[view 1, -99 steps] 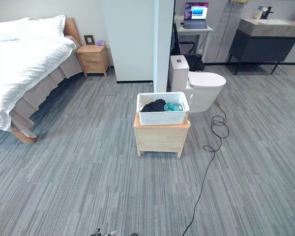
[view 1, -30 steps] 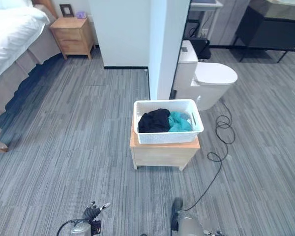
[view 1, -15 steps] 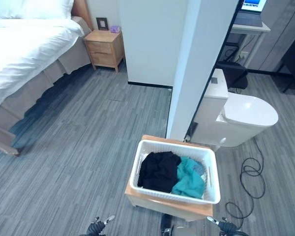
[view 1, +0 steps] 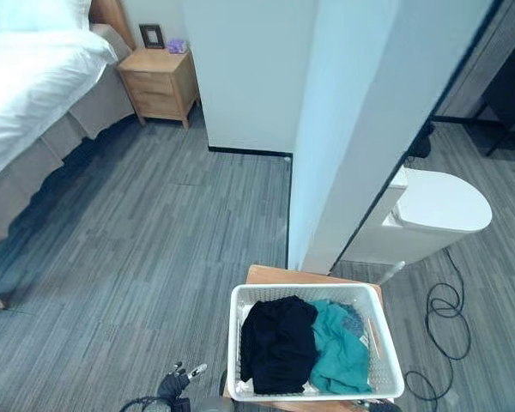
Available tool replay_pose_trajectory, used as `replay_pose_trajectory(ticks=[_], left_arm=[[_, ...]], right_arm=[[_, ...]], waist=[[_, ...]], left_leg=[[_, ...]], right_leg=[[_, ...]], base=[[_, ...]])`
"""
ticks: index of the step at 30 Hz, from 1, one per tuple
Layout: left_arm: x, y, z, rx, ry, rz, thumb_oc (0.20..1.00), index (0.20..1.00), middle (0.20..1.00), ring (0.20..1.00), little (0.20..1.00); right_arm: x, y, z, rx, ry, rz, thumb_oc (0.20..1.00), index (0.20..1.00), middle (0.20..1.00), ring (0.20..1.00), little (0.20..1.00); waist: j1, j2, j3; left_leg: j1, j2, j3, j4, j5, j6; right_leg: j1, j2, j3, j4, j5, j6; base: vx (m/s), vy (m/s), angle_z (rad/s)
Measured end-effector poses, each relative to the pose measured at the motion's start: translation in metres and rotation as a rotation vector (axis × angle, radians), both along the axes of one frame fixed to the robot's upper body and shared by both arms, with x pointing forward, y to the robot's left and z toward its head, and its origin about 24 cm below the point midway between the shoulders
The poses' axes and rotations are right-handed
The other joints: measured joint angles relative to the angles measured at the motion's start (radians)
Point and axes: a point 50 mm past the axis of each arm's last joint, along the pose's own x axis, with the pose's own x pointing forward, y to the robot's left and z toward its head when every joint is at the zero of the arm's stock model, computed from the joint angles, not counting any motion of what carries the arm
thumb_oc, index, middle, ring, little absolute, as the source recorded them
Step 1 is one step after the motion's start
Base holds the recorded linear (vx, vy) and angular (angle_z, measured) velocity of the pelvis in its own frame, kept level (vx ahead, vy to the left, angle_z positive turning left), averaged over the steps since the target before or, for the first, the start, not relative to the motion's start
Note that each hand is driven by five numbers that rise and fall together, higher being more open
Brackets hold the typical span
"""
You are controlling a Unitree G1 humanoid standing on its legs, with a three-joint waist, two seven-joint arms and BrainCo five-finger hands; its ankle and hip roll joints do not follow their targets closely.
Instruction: Grab the laundry basket,head to the washer,open it,put in the laundry and shut it.
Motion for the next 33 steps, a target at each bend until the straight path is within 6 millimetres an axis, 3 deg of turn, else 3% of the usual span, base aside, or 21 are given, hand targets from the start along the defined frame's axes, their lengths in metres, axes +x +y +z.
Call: replay_pose_trajectory(ticks=[2, 6, 8, 11, 13, 14, 15, 17, 19, 20, 24, 25, 29, 31, 32, 33], left_arm=[[0.002, 0.001, 0.002, 0.004, -0.010, -0.001, 1.000, 1.000, 1.000, 1.000, 1.000], [0.015, -0.002, 0.031, -0.015, -0.204, -0.100, 1.000, 1.000, 1.000, 1.000, 1.000], [0.024, -0.004, 0.052, -0.036, -0.308, -0.175, 1.000, 1.000, 1.000, 1.000, 1.000], [0.031, -0.002, 0.069, -0.052, -0.372, -0.231, 1.000, 1.000, 1.000, 1.000, 1.000], [0.033, 0.013, 0.098, -0.024, -0.461, -0.272, 1.000, 1.000, 1.000, 1.000, 1.000], [0.028, 0.027, 0.115, 0.011, -0.496, -0.290, 1.000, 1.000, 1.000, 1.000, 1.000], [0.022, 0.036, 0.118, 0.034, -0.488, -0.286, 1.000, 1.000, 1.000, 1.000, 1.000], [0.015, 0.047, 0.119, 0.048, -0.437, -0.317, 1.000, 1.000, 1.000, 1.000, 1.000], [0.004, 0.057, 0.121, 0.038, -0.382, -0.357, 1.000, 1.000, 1.000, 1.000, 1.000], [0.000, 0.056, 0.115, 0.008, -0.337, -0.371, 1.000, 1.000, 1.000, 1.000, 1.000], [-0.003, 0.044, 0.088, -0.060, -0.227, -0.390, 1.000, 1.000, 1.000, 1.000, 1.000], [0.000, 0.041, 0.086, -0.065, -0.232, -0.389, 1.000, 1.000, 1.000, 1.000, 1.000], [0.000, 0.037, 0.068, -0.077, -0.183, -0.332, 1.000, 1.000, 1.000, 1.000, 1.000], [0.002, 0.038, 0.059, -0.065, -0.146, -0.320, 1.000, 1.000, 1.000, 1.000, 1.000], [-0.001, 0.039, 0.056, -0.059, -0.121, -0.319, 1.000, 1.000, 1.000, 1.000, 1.000], [-0.002, 0.040, 0.055, -0.051, -0.113, -0.310, 1.000, 1.000, 1.000, 1.000, 1.000]], right_arm=[[0.003, 0.001, 0.001, 0.004, -0.015, 0.005, 1.000, 1.000, 1.000, 1.000, 1.000], [0.002, -0.005, 0.003, -0.009, -0.025, 0.008, 1.000, 1.000, 1.000, 1.000, 1.000], [-0.002, -0.016, 0.005, -0.036, -0.020, -0.002, 1.000, 1.000, 1.000, 1.000, 1.000], [-0.001, -0.026, 0.008, -0.069, -0.004, 0.058, 1.000, 1.000, 1.000, 1.000, 1.000], [0.010, -0.029, 0.018, -0.069, -0.075, 0.170, 1.000, 1.000, 1.000, 1.000, 1.000], [0.006, -0.034, 0.028, -0.061, -0.137, 0.202, 1.000, 1.000, 1.000, 1.000, 1.000], [0.004, -0.039, 0.032, -0.063, -0.162, 0.203, 1.000, 1.000, 1.000, 1.000, 1.000], [-0.019, -0.054, 0.035, -0.068, -0.113, 0.170, 1.000, 1.000, 1.000, 1.000, 1.000], [-0.056, -0.073, 0.036, -0.092, 0.002, 0.129, 1.000, 1.000, 1.000, 1.000, 1.000], [-0.086, -0.084, 0.033, -0.100, 0.122, 0.067, 1.000, 1.000, 1.000, 1.000, 1.000], [-0.160, -0.088, 0.033, -0.095, 0.460, -0.088, 1.000, 1.000, 1.000, 1.000, 1.000], [-0.164, -0.089, 0.034, -0.098, 0.472, -0.092, 1.000, 1.000, 1.000, 1.000, 1.000], [-0.153, -0.096, 0.036, -0.120, 0.467, -0.066, 1.000, 1.000, 1.000, 1.000, 1.000], [-0.124, -0.108, 0.038, -0.148, 0.405, 0.012, 1.000, 1.000, 1.000, 1.000, 1.000], [-0.119, -0.113, 0.041, -0.164, 0.389, 0.025, 1.000, 1.000, 1.000, 1.000, 1.000], [-0.092, -0.123, 0.046, -0.193, 0.305, 0.065, 1.000, 1.000, 1.000, 1.000, 1.000]], waist=[[-0.001, 0.007, 0.003], [0.001, 0.037, 0.001], [0.000, 0.071, -0.021], [-0.002, 0.080, -0.023], [-0.004, 0.076, -0.020], [-0.003, 0.071, -0.017], [-0.002, 0.074, -0.019], [-0.006, 0.065, -0.017], [-0.005, 0.060, -0.024], [-0.001, 0.056, -0.030], [-0.013, 0.033, -0.067], [-0.017, 0.030, -0.073], [-0.033, 0.023, -0.098], [-0.035, 0.022, -0.118], [-0.040, 0.027, -0.119], [-0.050, 0.016, -0.123]], left_leg=[[0.003, -0.008, 0.007, -0.001, -0.004, 0.002], [-0.002, -0.010, 0.028, -0.001, -0.008, 0.009], [-0.010, -0.010, 0.032, -0.001, -0.008, 0.009], [-0.009, -0.007, 0.036, -0.001, -0.005, 0.013], [0.000, 0.004, 0.061, -0.002, -0.008, 0.009], [0.005, 0.008, 0.074, -0.003, -0.009, 0.009], [0.009, 0.011, 0.081, -0.003, -0.011, 0.012], [0.023, 0.016, 0.093, -0.003, -0.014, 0.008], [0.029, 0.025, 0.114, -0.007, -0.015, 0.006], [0.034, 0.028, 0.118, -0.007, -0.017, 0.003], [0.038, 0.037, 0.126, -0.008, -0.017, 0.001], [0.038, 0.039, 0.130, -0.008, -0.017, 0.001], [0.037, 0.041, 0.138, -0.008, -0.017, 0.001], [0.037, 0.040, 0.138, -0.008, -0.017, 0.001], [0.037, 0.040, 0.139, -0.008, -0.017, 0.001], [0.037, 0.040, 0.140, -0.008, -0.017, 0.001]], right_leg=[[-0.002, -0.010, 0.003, -0.003, 0.001, 0.006], [-0.018, -0.017, 0.023, -0.003, -0.004, 0.014], [-0.030, -0.018, 0.026, -0.003, 0.005, 0.022], [-0.030, -0.017, 0.026, -0.003, 0.008, 0.024], [-0.030, -0.011, 0.043, -0.003, 0.007, 0.027], [-0.031, -0.010, 0.053, -0.003, 0.006, 0.023], [-0.032, -0.010, 0.055, -0.003, 0.008, 0.022], [-0.028, -0.010, 0.062, -0.003, 0.012, 0.019], [-0.034, -0.010, 0.061, -0.003, 0.016, 0.014], [-0.033, -0.010, 0.060, -0.003, 0.016, 0.013], [-0.035, -0.006, 0.059, -0.003, 0.023, 0.013], [-0.037, -0.005, 0.057, -0.003, 0.023, 0.013], [-0.042, -0.007, 0.053, -0.003, 0.030, 0.014], [-0.041, -0.008, 0.052, -0.003, 0.030, 0.014], [-0.042, -0.009, 0.053, -0.003, 0.030, 0.014], [-0.042, -0.009, 0.053, -0.003, 0.030, 0.014]], base=[[0.02, 0.057, -0.17], [0.04, 0.028, -0.15], [0.08, 0.003, -0.05], [0.02, -0.027, -0.04], [0.03, -0.074, -0.22], [0.02, -0.064, -0.29], [0.03, -0.060, -0.32], [0.03, -0.046, -0.29], [0.05, -0.056, -0.38], [0.04, -0.036, -0.29], [0.04, -0.027, -0.12], [0.04, -0.028, -0.13], [0.02, -0.011, -0.07], [0.00, 0.000, 0.00], [0.00, 0.000, 0.00], [0.00, 0.000, 0.00]])
